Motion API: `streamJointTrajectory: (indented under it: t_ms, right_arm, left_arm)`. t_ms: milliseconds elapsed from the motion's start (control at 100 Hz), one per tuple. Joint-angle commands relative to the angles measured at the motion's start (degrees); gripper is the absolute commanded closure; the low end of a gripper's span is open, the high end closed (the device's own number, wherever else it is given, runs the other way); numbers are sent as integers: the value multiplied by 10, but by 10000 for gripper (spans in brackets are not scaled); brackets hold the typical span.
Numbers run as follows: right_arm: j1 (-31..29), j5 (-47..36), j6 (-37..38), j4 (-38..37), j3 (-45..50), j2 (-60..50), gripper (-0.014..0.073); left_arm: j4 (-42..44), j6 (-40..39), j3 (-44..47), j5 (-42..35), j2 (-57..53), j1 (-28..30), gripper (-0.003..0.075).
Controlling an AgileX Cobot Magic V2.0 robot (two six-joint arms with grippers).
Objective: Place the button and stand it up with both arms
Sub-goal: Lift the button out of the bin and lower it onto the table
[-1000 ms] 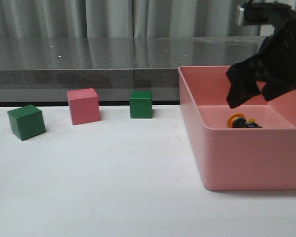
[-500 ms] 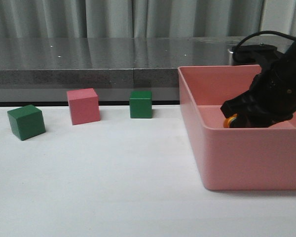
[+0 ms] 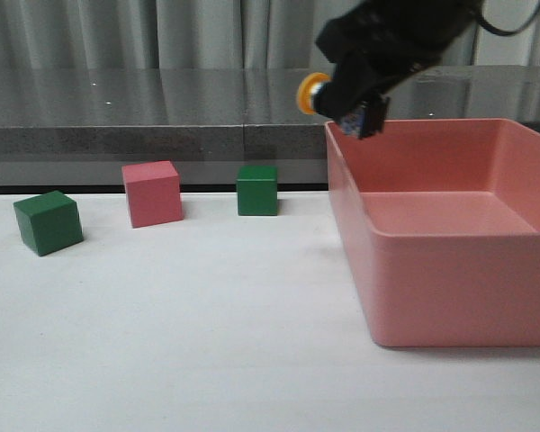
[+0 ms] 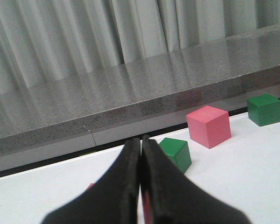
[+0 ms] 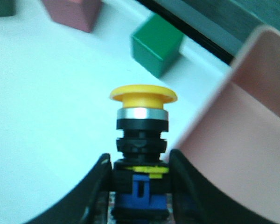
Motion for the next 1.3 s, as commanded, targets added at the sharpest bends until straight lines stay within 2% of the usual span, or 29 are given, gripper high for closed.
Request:
streamJointTrajectory:
  t_ms: [0,140,460,750,850,1040,1110,1180,1290]
  right_arm:
    - [37,34,-83,10,-68,3,632]
    - [84,70,-169,18,-128,63,632]
    - [141,57,-308,18,-182,188,632]
    - [152,41,-320,29,-182,233,619]
    - [152,40,-320,32,-182,242,532]
    - [152,33,-320,40,-182,241,176]
    - [151,33,-319,40,-182,235,85]
    - [151,34,-314,40,-182,224,46]
    - [150,40,-286,40,-182,191,45]
  left_arm:
    - [-1,-5,26,-45,0,2,739]
    - [-1,-5,26,-45,0,2,740]
    - [-1,-5,26,-45,0,2,739]
    - [-1,-5,26,-45,0,2,739]
    - [-1,-5,26,-45,0,2,740]
    - [-1,-5,26,-45,0,2,740]
    - [-1,-5,26,-45,0,2,740]
    - [-1,-5,26,-45,0,2,740]
    - [-1,-5,26,-45,0,2,740]
